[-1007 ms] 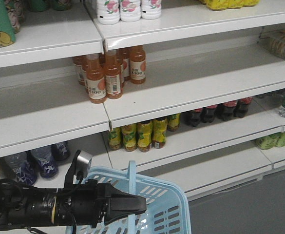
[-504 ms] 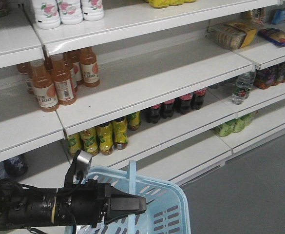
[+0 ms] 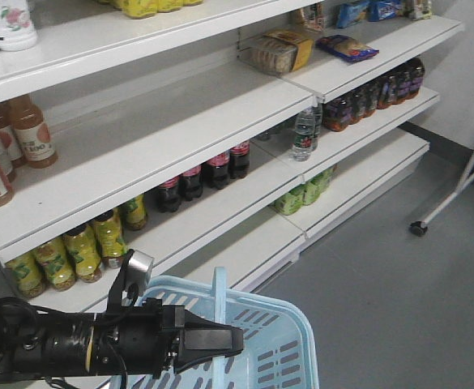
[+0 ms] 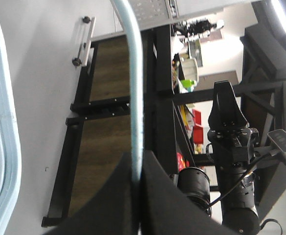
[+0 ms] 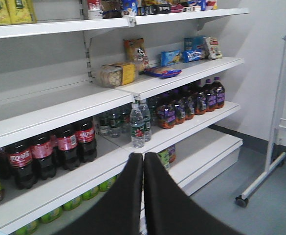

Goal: Place coke in basket with both arms
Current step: 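Hold the basket with the left gripper while turning the base away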

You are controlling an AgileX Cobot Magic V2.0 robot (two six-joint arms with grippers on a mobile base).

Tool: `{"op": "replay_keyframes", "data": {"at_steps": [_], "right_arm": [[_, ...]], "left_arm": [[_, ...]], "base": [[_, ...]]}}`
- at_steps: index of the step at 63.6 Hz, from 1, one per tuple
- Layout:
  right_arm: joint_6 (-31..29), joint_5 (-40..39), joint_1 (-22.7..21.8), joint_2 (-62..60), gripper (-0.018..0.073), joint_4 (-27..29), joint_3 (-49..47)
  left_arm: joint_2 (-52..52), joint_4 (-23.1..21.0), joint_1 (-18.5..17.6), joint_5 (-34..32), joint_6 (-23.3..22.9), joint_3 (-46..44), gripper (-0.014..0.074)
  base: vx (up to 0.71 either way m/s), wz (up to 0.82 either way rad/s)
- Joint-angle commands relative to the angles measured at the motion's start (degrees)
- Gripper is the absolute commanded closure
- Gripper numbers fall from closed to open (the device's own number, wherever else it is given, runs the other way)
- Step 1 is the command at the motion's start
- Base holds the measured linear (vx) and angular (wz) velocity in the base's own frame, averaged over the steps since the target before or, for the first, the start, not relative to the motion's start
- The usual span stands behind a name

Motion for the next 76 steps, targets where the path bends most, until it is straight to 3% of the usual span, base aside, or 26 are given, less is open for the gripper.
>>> {"op": "replay_keyframes", "data": {"at_steps": [1,76], "right_arm": [[-0.14,-4.24,-0.34,-1.02,0.0568,-0.17,0.78],[-0.14,-4.24,-0.34,-1.02,0.0568,-0.17,0.78]], "left_arm": [[-2.63,-2.15,-0.28,-13.67,0.36,-0.75,0.0603],[-2.63,-2.15,-0.28,-13.67,0.36,-0.75,0.0603]], "base": [[0.05,-0.40],[0.07,-0.38]]}}
